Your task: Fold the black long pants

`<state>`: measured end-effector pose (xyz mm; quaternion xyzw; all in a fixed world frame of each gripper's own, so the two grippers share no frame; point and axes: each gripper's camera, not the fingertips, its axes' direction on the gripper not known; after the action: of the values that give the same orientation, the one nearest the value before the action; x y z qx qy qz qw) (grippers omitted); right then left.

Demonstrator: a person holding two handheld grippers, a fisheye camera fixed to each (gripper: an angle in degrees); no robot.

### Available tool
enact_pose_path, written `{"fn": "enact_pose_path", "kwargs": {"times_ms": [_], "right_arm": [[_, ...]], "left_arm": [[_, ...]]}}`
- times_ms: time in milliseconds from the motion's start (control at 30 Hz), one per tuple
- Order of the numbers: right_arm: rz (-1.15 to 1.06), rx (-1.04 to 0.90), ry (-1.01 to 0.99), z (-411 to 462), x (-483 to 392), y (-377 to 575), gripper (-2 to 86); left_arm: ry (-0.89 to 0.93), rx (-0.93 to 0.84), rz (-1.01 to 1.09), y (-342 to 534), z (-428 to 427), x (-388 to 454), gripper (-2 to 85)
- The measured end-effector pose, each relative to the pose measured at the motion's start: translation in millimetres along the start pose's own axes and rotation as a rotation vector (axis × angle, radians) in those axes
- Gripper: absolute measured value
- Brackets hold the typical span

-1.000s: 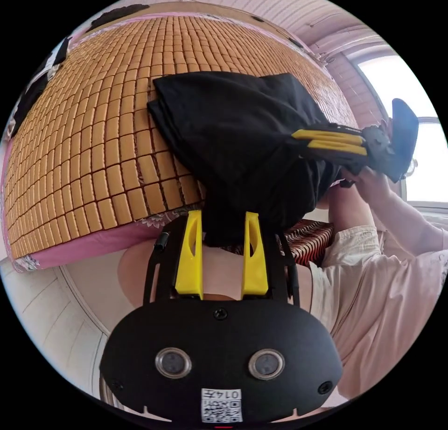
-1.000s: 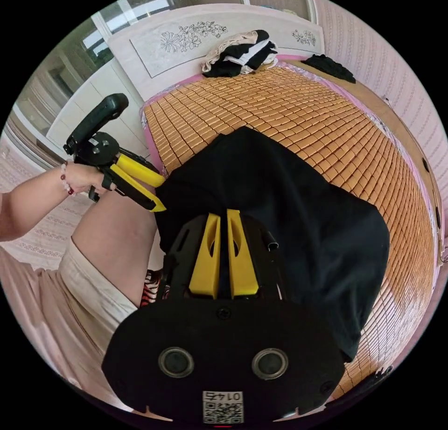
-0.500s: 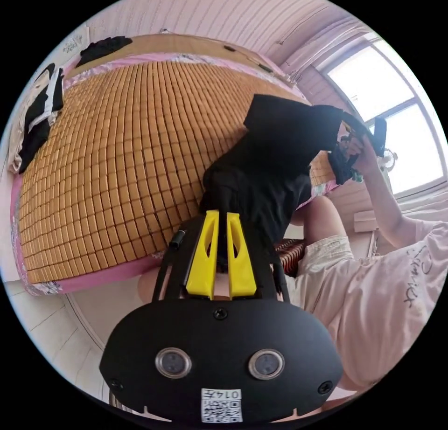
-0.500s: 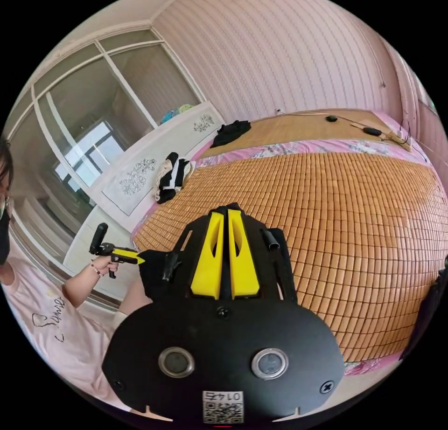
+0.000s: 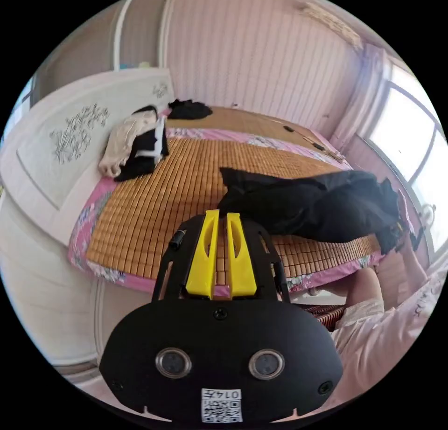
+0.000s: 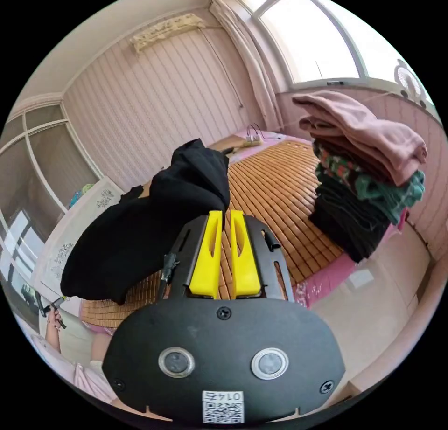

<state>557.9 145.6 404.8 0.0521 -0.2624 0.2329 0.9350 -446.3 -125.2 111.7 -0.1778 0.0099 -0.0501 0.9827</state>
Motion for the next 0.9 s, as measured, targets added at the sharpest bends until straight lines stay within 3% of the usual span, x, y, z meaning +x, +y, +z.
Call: {"fn": "enact_pose_path", "kwargs": {"times_ms": [100,233,333,533,700,900], "right_arm": [[0.207,-0.082,0.065,6.0,45.5,28.4,0.9],[0.165,0.002,0.093,-12.7,35.9,22.3,2.8],[-0.034,-0.024,0.075,4.0,-21.0,-6.6,6.2],[-0.645,-0.225,-0.114,110.7,-230.0,-15.8,8.6],[-1.199,-0.455,-0.307,210.4,-454.8,75.2,6.2],[-1.457,-0.518,-0.286,288.6,-632.2,164.3,11.1]], "left_arm": [[0.055,-0.167,-0.143,47.0,46.8,-38.1,7.0],[0.169,-0.165,-0.203,63.1,58.7,-52.8,9.5],[0.209,-0.156,-0.224,52.4,69.8,-60.0,10.2],[0.199,-0.277,-0.223,30.3,118.2,-71.6,13.4],[0.207,-0.355,-0.22,26.9,145.2,-78.4,13.0],[0.123,-0.398,-0.098,21.8,156.9,-79.9,9.7]]}}
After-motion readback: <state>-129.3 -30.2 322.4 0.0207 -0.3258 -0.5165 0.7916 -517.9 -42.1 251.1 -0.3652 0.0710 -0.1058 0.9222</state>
